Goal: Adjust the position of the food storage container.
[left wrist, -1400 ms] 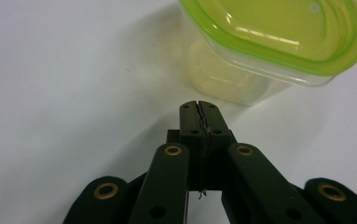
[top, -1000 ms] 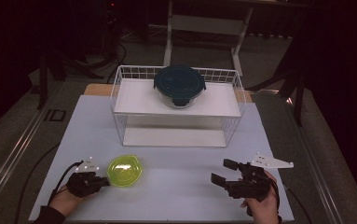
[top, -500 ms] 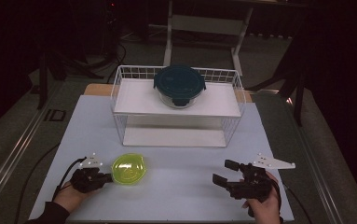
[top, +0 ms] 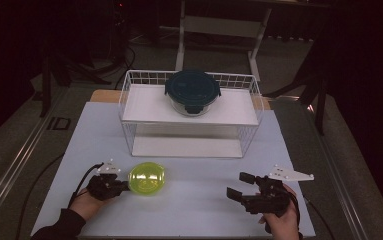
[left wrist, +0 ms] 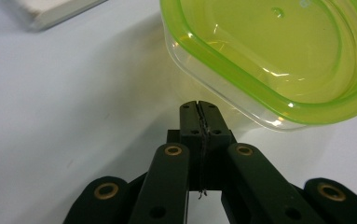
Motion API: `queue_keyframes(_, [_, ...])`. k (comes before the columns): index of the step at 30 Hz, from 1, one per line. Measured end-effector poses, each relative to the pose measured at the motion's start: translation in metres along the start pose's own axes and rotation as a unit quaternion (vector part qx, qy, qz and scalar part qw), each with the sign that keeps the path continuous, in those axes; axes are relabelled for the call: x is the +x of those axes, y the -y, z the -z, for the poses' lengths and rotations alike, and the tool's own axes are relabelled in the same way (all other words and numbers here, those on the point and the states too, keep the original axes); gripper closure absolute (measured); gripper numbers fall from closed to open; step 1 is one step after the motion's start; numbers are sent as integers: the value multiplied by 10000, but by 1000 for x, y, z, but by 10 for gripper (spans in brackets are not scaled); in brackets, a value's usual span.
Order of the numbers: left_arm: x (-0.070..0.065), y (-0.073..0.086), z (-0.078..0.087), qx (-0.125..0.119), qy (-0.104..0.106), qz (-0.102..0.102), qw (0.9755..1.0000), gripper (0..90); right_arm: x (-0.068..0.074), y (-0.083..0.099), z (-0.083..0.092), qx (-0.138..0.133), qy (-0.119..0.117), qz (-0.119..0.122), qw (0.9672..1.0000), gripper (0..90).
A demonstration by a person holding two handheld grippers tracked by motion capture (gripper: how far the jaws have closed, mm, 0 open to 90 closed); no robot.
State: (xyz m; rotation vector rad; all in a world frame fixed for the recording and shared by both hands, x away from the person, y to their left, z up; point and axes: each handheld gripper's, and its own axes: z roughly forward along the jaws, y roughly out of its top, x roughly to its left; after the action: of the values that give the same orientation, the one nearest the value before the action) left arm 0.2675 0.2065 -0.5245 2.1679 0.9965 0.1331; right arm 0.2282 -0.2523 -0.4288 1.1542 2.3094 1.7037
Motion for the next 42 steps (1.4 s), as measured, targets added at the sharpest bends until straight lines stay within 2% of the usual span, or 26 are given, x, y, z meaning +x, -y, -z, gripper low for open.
queue_keyframes(11, [-15,-23,-29,123,192,-175,9996,888,0,0,2,-10,-2,-3,10000,154])
queue_keyframes(14, [-15,-25,-31,142,223,-161,9995,888,-1,1,2,-7,-4,-34,10000,154])
queue_keyframes(18, [-14,-25,-25,62,92,-124,9999,888,-2,1,3,-4,8,-16,10000,154])
queue_keyframes(21, [-15,-27,-25,21,144,-85,9999,888,-2,1,3,-3,7,-32,10000,154])
queue_keyframes(25, [-19,-30,-32,98,190,-141,9997,888,-1,2,2,8,5,-2,10000,154])
queue_keyframes(33, [-25,-38,-43,96,249,-185,9995,888,-2,3,2,8,0,-23,10000,154])
queue_keyframes(34, [-28,-43,-48,108,293,-215,9993,888,-2,3,2,3,-7,-19,10000,154])
queue_keyframes(42, [-38,-53,-60,100,440,-312,9985,888,-3,5,2,21,-13,-36,10000,154])
